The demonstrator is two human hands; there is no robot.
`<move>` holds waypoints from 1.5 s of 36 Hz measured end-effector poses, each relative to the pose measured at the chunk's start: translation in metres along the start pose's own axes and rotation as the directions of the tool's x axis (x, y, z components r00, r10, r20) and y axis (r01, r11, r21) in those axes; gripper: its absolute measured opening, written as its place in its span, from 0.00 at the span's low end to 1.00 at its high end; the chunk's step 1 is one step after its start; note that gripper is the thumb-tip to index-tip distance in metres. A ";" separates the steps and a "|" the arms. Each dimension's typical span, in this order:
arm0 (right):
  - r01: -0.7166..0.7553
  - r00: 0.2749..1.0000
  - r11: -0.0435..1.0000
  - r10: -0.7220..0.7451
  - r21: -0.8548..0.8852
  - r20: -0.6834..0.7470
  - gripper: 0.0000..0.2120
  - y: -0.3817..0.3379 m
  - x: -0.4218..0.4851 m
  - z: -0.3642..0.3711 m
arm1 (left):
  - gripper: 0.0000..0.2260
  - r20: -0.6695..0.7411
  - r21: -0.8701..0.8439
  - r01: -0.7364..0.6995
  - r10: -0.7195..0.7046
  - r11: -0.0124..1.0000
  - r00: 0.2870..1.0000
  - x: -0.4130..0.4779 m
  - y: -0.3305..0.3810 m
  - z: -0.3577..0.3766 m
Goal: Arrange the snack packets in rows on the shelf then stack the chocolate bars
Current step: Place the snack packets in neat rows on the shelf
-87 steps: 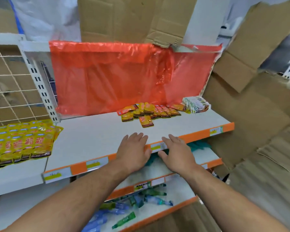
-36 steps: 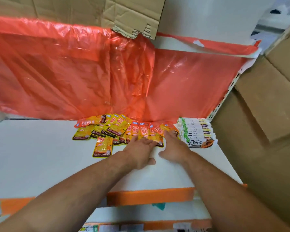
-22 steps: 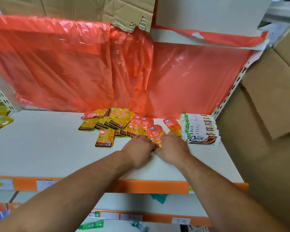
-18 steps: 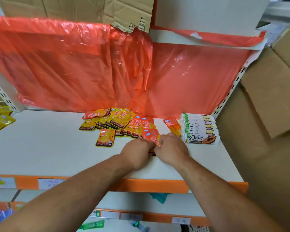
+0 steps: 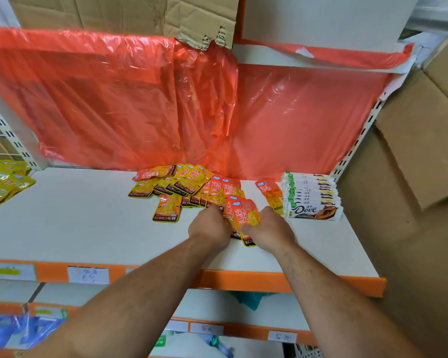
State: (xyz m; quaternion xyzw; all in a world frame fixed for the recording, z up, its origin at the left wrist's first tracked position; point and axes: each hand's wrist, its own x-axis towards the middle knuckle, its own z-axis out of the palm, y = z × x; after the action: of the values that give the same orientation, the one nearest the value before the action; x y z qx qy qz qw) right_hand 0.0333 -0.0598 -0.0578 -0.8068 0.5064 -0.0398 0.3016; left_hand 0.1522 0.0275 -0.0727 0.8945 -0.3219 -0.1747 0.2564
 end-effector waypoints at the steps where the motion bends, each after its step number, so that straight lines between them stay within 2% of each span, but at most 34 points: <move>1: -0.006 1.000 1.000 0.006 0.012 0.005 0.25 0.000 0.001 -0.001 | 0.13 0.016 -0.006 0.017 -0.016 1.000 1.000 0.001 0.001 -0.002; 3: -0.013 1.000 0.999 0.012 0.048 0.021 0.23 0.001 0.002 -0.003 | 0.10 0.054 -0.009 0.037 -0.037 0.999 0.998 0.002 0.004 -0.006; 8: 0.018 0.996 0.973 -0.037 0.232 0.078 0.09 0.006 0.005 -0.007 | 0.06 0.109 -0.068 0.087 -0.079 0.994 0.991 0.002 0.007 -0.012; 12: 0.020 0.996 0.948 -0.048 0.318 0.079 0.19 0.011 0.005 -0.011 | 0.11 0.127 -0.178 0.119 -0.097 0.977 0.987 0.000 0.006 -0.018; 18: 0.008 0.994 0.916 -0.051 0.401 0.096 0.22 0.018 0.006 -0.013 | 0.12 0.184 -0.322 0.156 -0.100 0.934 0.978 0.000 0.001 -0.023; 22: -0.019 0.993 0.884 -0.036 0.467 0.109 0.21 0.021 0.008 -0.014 | 0.15 0.240 -0.442 0.211 -0.112 0.872 0.964 -0.004 0.000 -0.025; 26: -0.025 0.986 0.888 -0.054 0.459 0.158 0.10 0.018 0.006 -0.013 | 0.15 0.250 -0.527 0.205 -0.080 0.825 0.965 -0.009 0.000 -0.026; 31: -0.046 0.980 0.877 -0.053 0.479 0.190 0.13 0.009 0.000 -0.018 | 0.16 0.269 -0.642 0.176 0.005 0.746 0.963 -0.023 -0.004 -0.034; 35: -0.023 0.976 0.856 -0.091 0.517 0.195 0.13 -0.005 -0.011 -0.015 | 0.18 0.309 -0.700 0.235 -0.011 0.675 0.951 -0.027 -0.026 -0.045; 37: 0.004 0.974 0.859 -0.119 0.512 0.192 0.12 -0.018 -0.018 -0.011 | 0.18 0.303 -0.708 0.247 -0.031 0.662 0.953 -0.031 -0.041 -0.055; 43: 0.074 0.963 0.855 -0.196 0.514 0.187 0.20 -0.075 -0.046 0.013 | 0.16 0.278 -0.776 0.246 -0.035 0.580 0.960 -0.054 -0.092 -0.097; 46: 0.112 0.952 0.841 -0.243 0.529 0.185 0.11 -0.109 -0.064 0.034 | 0.15 0.250 -0.763 0.226 -0.045 0.606 0.967 -0.066 -0.127 -0.124; 50: 0.156 0.932 0.829 -0.303 0.536 0.198 0.09 -0.157 -0.093 0.072 | 0.07 0.157 -0.787 0.149 -0.039 0.599 0.987 -0.085 -0.176 -0.161; 54: 0.110 0.922 0.804 -0.302 0.584 0.242 0.05 -0.208 -0.128 0.113 | 0.03 0.064 -0.806 0.109 -0.097 0.582 0.993 -0.103 -0.233 -0.196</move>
State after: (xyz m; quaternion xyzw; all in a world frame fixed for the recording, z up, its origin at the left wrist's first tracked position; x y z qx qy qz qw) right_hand 0.1779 0.1616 -0.0091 -0.7289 0.3239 -0.0867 0.5969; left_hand 0.2845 0.3181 -0.0323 0.6969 -0.1568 -0.3221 0.6212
